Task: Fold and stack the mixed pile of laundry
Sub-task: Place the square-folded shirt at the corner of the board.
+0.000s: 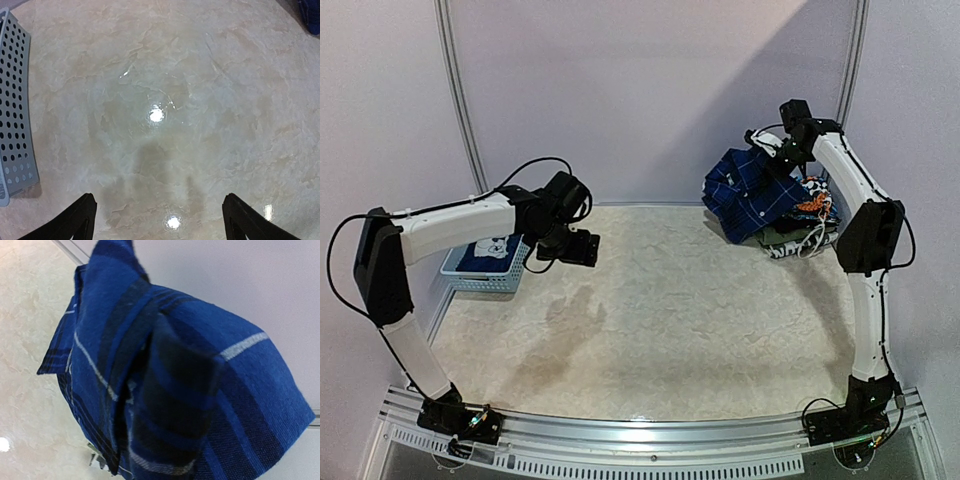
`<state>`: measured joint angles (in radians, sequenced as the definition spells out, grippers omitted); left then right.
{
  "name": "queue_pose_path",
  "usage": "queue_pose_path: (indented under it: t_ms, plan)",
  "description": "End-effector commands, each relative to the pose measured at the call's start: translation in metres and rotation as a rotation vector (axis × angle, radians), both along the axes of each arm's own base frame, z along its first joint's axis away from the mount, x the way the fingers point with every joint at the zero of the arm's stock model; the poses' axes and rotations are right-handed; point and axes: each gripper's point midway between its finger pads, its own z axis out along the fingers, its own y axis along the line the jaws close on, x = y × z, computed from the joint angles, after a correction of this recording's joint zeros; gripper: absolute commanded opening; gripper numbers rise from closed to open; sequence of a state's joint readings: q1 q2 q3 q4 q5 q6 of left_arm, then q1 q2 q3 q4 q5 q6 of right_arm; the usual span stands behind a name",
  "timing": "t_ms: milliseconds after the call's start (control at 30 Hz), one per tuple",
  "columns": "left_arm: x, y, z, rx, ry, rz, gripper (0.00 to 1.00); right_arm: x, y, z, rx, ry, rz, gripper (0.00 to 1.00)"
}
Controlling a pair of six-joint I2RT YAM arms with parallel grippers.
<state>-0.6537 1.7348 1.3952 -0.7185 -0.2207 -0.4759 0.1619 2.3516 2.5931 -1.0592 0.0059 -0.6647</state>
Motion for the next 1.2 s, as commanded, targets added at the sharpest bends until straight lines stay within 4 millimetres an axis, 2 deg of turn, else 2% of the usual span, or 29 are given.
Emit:
queue_pose_path:
  t_ms: [0,267,433,600,633,800,900,1000,1033,1067,1167]
  plan:
    - [-0.004,-0.01,-0.01,-0.004,0.017,-0.021,0.89,0.004,-0.022,0.069,-0.029,-0.184,-0.035,0.0]
    - [-0.006,-0.013,-0.016,-0.006,0.033,-0.028,0.89,0.01,-0.049,0.088,-0.042,-0.246,-0.102,0.0]
    - [-0.006,-0.018,-0.018,-0.018,0.041,-0.036,0.89,0.019,-0.074,0.087,-0.019,-0.263,-0.161,0.0]
    - [-0.008,-0.022,-0.022,-0.024,0.058,-0.045,0.89,0.041,-0.11,0.062,-0.039,-0.27,-0.245,0.0]
    - [-0.008,-0.022,-0.023,-0.025,0.062,-0.047,0.89,0.046,-0.132,0.056,-0.05,-0.272,-0.286,0.0]
    - [-0.012,-0.024,-0.031,-0.022,0.088,-0.051,0.89,0.067,-0.172,0.033,-0.07,-0.305,-0.371,0.0]
    - [-0.014,-0.025,-0.033,-0.023,0.102,-0.054,0.89,0.079,-0.183,0.017,-0.108,-0.319,-0.388,0.0]
    - [-0.017,-0.026,-0.035,-0.018,0.11,-0.056,0.89,0.087,-0.185,0.006,-0.129,-0.329,-0.384,0.01]
    - [-0.018,-0.025,-0.036,-0.017,0.113,-0.057,0.89,0.09,-0.187,0.001,-0.133,-0.33,-0.387,0.06]
    - [-0.018,-0.025,-0.036,-0.016,0.115,-0.057,0.89,0.092,-0.188,0.001,-0.136,-0.342,-0.394,0.11]
    - [-0.02,-0.025,-0.039,-0.013,0.123,-0.056,0.89,0.1,-0.193,0.003,-0.147,-0.386,-0.418,0.11]
